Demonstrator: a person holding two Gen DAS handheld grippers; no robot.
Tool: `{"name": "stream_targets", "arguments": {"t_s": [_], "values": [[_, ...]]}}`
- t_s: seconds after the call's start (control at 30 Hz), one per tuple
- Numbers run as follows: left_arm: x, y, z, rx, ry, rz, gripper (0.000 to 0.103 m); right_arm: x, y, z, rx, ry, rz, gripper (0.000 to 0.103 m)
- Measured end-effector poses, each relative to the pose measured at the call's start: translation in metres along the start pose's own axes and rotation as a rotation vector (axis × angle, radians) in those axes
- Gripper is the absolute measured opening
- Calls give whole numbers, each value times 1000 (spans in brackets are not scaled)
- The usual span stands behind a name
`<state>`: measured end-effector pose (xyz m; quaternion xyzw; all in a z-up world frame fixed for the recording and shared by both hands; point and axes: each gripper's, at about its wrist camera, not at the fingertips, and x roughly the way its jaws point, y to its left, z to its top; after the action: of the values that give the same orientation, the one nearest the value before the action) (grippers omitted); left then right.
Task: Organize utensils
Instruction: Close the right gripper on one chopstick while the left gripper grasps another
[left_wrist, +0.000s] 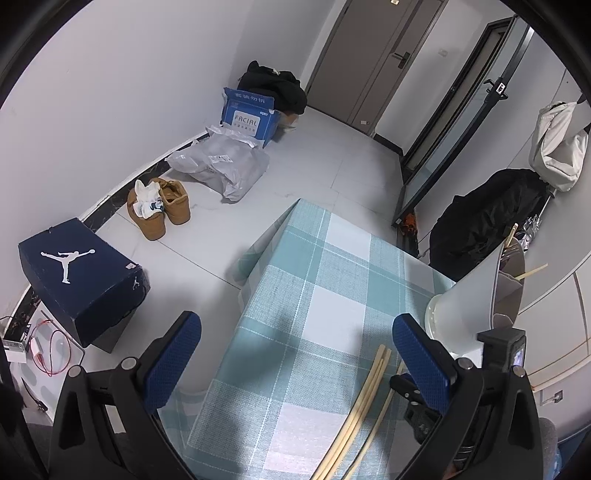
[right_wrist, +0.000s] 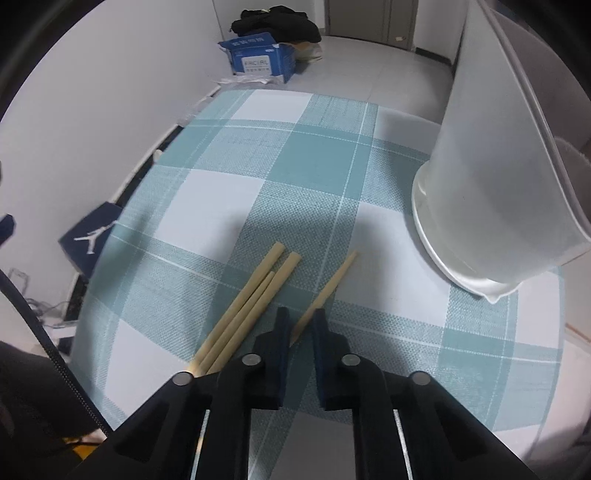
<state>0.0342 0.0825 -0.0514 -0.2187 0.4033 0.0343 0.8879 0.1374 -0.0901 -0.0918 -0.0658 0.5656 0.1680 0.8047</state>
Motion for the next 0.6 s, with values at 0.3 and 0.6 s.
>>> {"name": "stream_targets", "arguments": {"t_s": [0.3, 0.6], "values": [[0, -2, 0, 1, 5, -8, 102, -7, -5, -16, -149, 81, 4, 2], [1, 3, 0, -41, 19, -10, 102, -7, -14, 8, 35, 49, 77, 11]]}}
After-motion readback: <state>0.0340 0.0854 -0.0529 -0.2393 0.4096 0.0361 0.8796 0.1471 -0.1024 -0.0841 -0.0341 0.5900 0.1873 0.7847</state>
